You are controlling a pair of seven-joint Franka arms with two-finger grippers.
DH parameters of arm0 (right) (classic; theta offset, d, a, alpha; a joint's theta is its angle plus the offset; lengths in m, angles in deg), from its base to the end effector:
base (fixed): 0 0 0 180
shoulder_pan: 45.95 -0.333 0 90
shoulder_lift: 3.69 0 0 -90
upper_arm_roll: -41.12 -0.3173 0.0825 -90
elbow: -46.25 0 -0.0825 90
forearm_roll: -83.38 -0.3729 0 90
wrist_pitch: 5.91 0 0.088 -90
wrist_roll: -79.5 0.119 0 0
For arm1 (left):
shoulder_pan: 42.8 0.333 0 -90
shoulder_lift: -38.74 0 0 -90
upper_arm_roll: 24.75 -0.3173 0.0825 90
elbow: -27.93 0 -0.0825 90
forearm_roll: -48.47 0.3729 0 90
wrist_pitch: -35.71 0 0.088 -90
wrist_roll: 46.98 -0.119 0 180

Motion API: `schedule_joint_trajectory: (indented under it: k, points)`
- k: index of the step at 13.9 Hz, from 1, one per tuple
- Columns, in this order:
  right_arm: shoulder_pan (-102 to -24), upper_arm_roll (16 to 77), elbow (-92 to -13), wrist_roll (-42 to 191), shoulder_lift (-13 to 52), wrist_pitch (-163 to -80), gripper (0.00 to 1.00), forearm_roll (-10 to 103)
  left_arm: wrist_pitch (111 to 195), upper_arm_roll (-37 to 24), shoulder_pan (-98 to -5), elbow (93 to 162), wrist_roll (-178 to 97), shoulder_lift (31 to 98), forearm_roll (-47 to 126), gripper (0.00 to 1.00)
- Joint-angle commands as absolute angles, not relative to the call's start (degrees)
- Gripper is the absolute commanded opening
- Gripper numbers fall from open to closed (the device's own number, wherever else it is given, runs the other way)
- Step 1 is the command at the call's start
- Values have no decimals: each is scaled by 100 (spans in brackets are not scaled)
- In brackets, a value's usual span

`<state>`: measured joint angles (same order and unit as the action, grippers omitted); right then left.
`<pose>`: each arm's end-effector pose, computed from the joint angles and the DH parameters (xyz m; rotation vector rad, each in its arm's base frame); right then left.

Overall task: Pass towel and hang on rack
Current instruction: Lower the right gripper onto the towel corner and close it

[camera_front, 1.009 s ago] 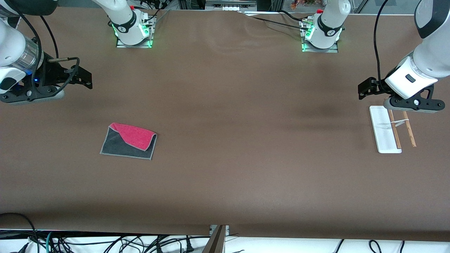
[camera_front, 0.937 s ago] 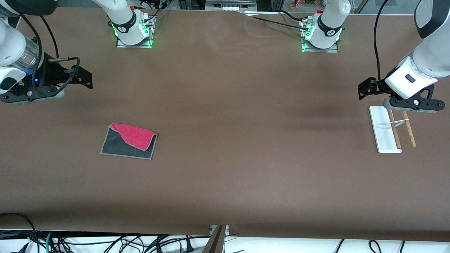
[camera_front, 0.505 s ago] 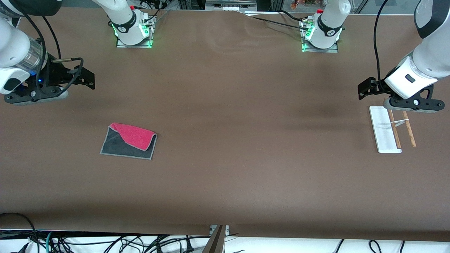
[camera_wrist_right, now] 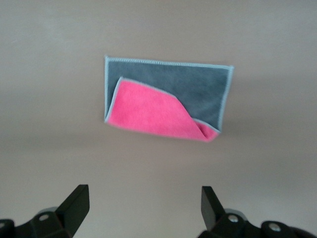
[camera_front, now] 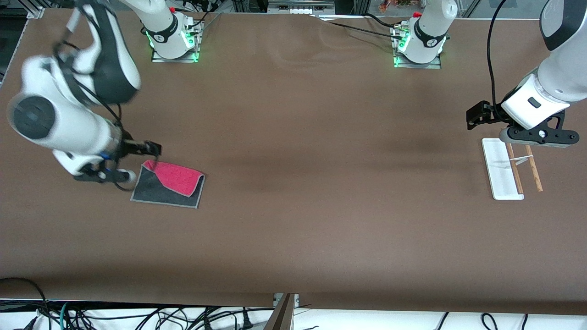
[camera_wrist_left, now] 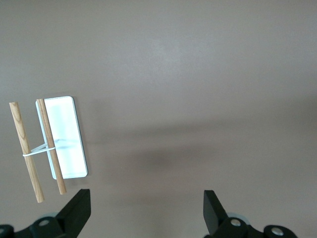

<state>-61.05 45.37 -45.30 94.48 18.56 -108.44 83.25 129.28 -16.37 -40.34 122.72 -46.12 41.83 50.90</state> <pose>0.6216 0.1245 0.3871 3.0573 -0.1071 -0.2836 0.5566 -0.0510 0.5511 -3.0975 0.1435 0.1124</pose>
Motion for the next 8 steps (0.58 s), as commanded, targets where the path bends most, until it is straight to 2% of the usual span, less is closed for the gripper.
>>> schedule_joint_trajectory:
  k: [1,4,8]
  points:
    - [-6160,4560,-4673,9812,2274,-11469,100,8277,12984,-1622,-4042,12320,-4698,4138,5190,100]
    - [-6160,4551,-4674,10137,2855,-12164,100,8110,12984,-1622,-4025,12320,-4707,4147,5190,100]
    - [-6221,4543,-4603,10787,3260,-12710,99,7926,12984,-1622,-4033,12294,-4707,4147,5190,100]
